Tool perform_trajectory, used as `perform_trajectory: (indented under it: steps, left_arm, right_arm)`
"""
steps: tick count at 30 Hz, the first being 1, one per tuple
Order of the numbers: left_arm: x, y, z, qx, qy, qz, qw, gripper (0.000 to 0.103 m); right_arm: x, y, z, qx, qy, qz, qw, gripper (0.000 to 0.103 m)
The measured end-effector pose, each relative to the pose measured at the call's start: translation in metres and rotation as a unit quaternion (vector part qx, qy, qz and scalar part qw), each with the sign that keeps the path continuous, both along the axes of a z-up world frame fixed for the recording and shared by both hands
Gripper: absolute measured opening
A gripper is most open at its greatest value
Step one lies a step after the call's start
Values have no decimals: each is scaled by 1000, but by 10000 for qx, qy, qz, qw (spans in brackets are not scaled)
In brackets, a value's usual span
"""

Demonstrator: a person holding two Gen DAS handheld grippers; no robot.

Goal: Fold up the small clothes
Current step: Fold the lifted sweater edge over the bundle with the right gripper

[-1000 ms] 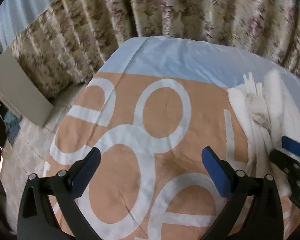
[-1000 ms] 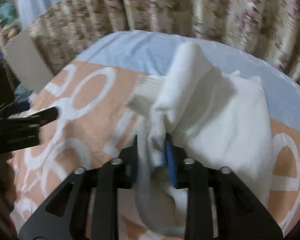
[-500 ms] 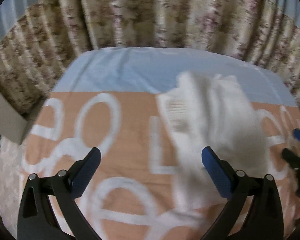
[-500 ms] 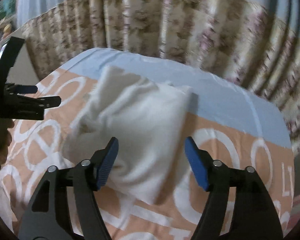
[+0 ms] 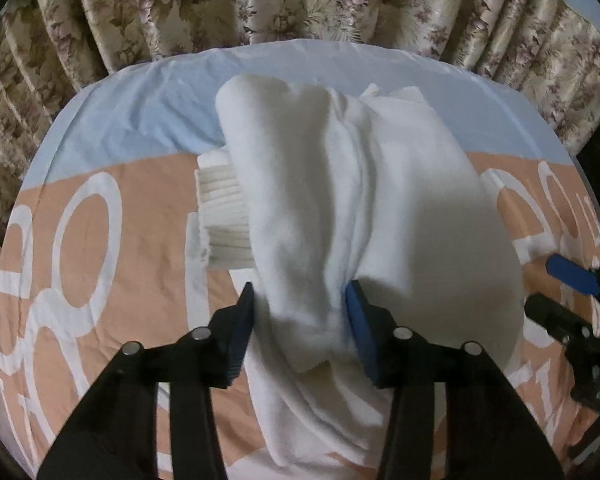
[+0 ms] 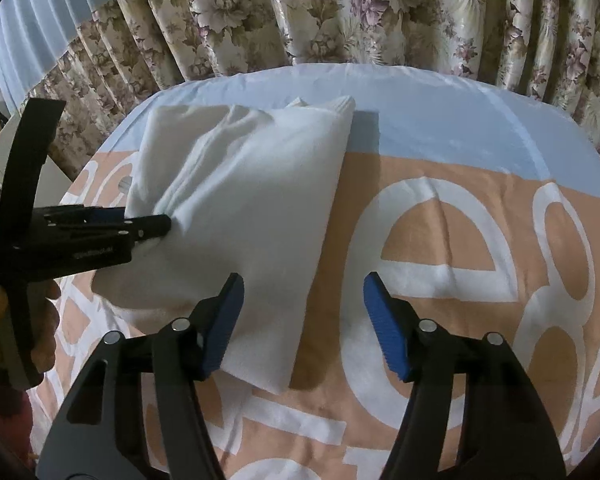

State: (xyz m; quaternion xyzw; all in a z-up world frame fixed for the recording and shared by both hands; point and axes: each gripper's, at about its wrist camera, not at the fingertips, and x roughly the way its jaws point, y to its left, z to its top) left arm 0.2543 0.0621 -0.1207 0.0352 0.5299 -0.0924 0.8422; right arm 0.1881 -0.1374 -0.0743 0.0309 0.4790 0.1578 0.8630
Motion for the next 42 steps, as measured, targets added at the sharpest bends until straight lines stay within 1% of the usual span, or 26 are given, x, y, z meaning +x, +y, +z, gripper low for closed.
perform_trajectory:
  steps: [4, 7, 9, 10, 13, 15, 16, 19, 24, 26, 28, 30, 31, 34, 35, 38, 42]
  left_arm:
    - [-9, 6, 7, 33, -25, -189, 9998, 34]
    - [-20, 12, 14, 127, -74, -397, 9991, 30]
    - [-25, 15, 17, 288, -127, -542, 9980, 28]
    - [-27, 15, 17, 335, -143, -594, 9976, 28]
    - [-27, 13, 12, 502, -215, -793, 9954, 29]
    - [-25, 10, 8, 608, -255, -845, 9942, 34]
    - [-25, 8, 6, 693, -296, -871, 9933, 43]
    - [-30, 6, 5, 923, -436, -803, 9915, 57]
    - [-39, 10, 13, 851, -466, -588, 9935, 70]
    - [-46, 11, 18, 689, -448, -510, 9953, 72]
    - [-54, 9, 20, 466, -387, -515, 9968, 82]
    - [-58, 4, 18, 292, -310, -565, 9975, 82]
    - [-60, 1, 12, 296, -252, -580, 9976, 82]
    - [-60, -1, -9, 542, -58, -490, 9973, 82]
    - [-60, 3, -13, 495, -5, -457, 9977, 82]
    - [-59, 22, -18, 189, 131, -307, 9993, 82]
    - [-61, 41, -16, -154, 205, -223, 9994, 80]
  right_arm:
    - [4, 4, 0, -3, -23, 70, 10000, 62]
    - [1, 9, 5, -12, -67, 179, 9998, 62]
    - [-1, 13, 7, -146, -127, 256, 9995, 62]
    - [-2, 17, 8, -293, -190, 290, 9990, 62]
    - [0, 20, 4, -572, -280, 274, 9976, 62]
    - [2, 20, 1, -710, -321, 215, 9967, 62]
    - [4, 21, 0, -803, -368, 202, 9959, 62]
    - [9, 20, -4, -793, -331, 266, 9959, 62]
    - [22, 14, -3, -573, -278, 341, 9974, 62]
    - [26, 13, -1, -577, -308, 349, 9972, 62]
    - [29, 12, 3, -488, -326, 358, 9976, 62]
    - [30, 11, 6, -430, -341, 360, 9978, 62]
    - [30, 11, 6, -409, -336, 375, 9979, 62]
    - [27, 13, 5, -368, -313, 414, 9980, 62]
    - [26, 13, 4, -366, -291, 433, 9980, 62]
    - [20, 15, -1, -514, -285, 472, 9972, 62]
    - [13, 9, -5, -558, -247, 478, 9970, 62]
